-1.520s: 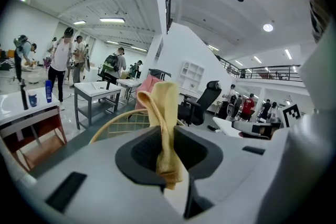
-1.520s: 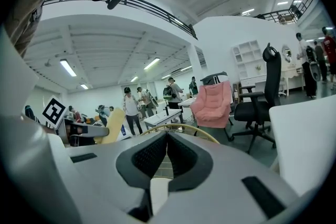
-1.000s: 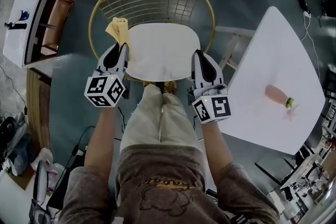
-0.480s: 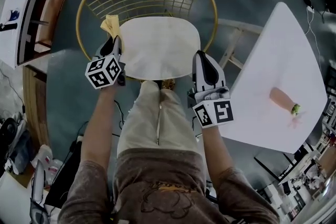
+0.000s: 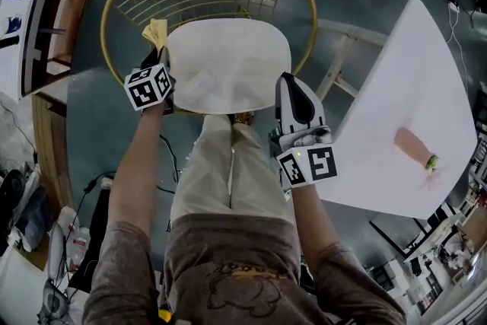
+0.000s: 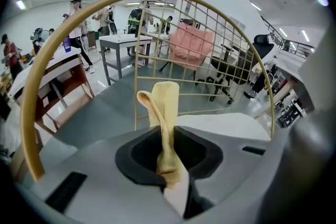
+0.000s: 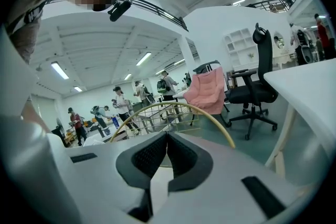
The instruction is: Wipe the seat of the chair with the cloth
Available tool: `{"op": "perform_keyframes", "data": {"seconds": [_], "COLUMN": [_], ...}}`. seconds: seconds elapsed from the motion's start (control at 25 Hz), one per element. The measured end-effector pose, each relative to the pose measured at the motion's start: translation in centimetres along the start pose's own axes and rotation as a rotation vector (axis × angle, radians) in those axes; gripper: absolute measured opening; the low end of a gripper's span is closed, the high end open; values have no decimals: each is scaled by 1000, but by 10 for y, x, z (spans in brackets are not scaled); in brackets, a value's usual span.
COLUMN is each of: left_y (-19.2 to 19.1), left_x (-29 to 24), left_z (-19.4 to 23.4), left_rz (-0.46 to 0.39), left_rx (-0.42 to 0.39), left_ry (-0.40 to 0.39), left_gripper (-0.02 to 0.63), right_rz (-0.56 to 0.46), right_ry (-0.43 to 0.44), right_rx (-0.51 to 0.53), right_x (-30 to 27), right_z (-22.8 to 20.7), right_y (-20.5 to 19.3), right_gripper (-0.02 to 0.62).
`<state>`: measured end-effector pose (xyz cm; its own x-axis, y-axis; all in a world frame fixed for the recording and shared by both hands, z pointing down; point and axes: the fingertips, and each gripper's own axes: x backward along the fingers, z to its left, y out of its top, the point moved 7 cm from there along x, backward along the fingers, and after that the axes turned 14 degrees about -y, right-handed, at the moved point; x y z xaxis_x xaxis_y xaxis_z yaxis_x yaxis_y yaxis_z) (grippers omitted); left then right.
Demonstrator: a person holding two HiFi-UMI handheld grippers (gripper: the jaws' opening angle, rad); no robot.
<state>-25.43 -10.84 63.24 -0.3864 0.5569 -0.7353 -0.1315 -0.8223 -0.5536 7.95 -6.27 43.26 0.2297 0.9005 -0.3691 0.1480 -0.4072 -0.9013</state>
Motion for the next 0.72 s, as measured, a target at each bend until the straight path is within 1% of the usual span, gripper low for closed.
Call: {"op": "perform_keyframes", "data": {"seconds": [0.08,0.16,0.36,0.6,0.72], "left_y": [-3,-4,-3,0,3], "left_x": [-7,-15,-27,-30,-41], "left_z": [4,6,3,-2,-14], "left_rz": [28,45,55,91,122], "left_rx": [5,28,64,35,9], "left_ry": [5,2,5,6,-20], "left_gripper": [75,75,75,75,75], "right_rz": [3,8,29,38,45], "right_ry": [-3,-5,-19,-35,-35], "right_rx": [-8,-14,-22,-47,-47], "right_x": [-1,-1,0,3,4], "right_z": [-1,-1,-5,3,2], "right_y": [-1,-1,-4,-10,-13], "right_gripper": [28,28,28,28,28]}}
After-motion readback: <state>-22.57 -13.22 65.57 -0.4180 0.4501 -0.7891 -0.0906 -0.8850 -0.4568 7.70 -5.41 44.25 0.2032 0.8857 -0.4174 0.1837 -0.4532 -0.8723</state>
